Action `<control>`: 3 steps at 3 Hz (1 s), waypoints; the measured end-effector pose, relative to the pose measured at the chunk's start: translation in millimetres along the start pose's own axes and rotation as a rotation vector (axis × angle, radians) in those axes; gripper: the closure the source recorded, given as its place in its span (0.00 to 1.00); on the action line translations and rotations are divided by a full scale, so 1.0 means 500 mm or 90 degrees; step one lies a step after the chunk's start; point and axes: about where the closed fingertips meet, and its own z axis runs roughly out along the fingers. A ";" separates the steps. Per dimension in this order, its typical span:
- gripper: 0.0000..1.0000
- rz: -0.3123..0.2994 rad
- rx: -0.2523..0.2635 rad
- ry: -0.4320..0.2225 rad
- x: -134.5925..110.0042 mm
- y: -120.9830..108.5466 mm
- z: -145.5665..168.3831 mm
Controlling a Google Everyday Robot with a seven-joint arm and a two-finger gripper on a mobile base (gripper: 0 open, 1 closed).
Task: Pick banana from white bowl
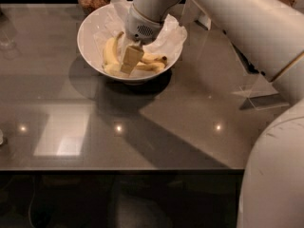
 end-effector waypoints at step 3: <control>0.52 0.022 -0.023 0.008 0.024 -0.009 0.046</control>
Offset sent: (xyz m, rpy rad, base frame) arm 0.0088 -0.0047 -0.0282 -0.0158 0.0557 -0.0241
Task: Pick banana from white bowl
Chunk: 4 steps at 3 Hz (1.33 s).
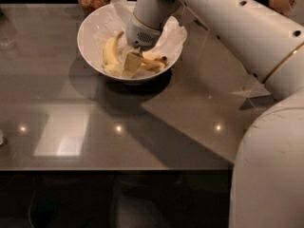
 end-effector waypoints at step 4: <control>1.00 -0.026 0.041 0.007 -0.048 0.010 -0.076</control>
Offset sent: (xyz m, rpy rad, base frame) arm -0.0030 0.0003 0.0155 -0.0104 -0.0172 -0.0028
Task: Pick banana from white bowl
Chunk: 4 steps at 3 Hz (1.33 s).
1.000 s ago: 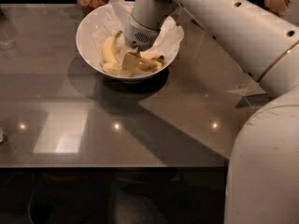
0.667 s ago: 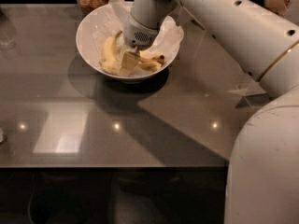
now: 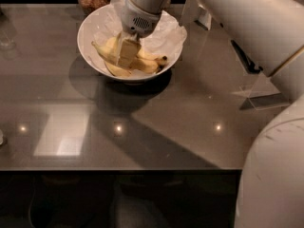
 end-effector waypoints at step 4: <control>1.00 -0.080 0.030 0.062 -0.022 0.053 -0.144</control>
Offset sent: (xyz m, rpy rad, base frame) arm -0.0228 -0.0227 0.0614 0.0028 -0.1352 0.0328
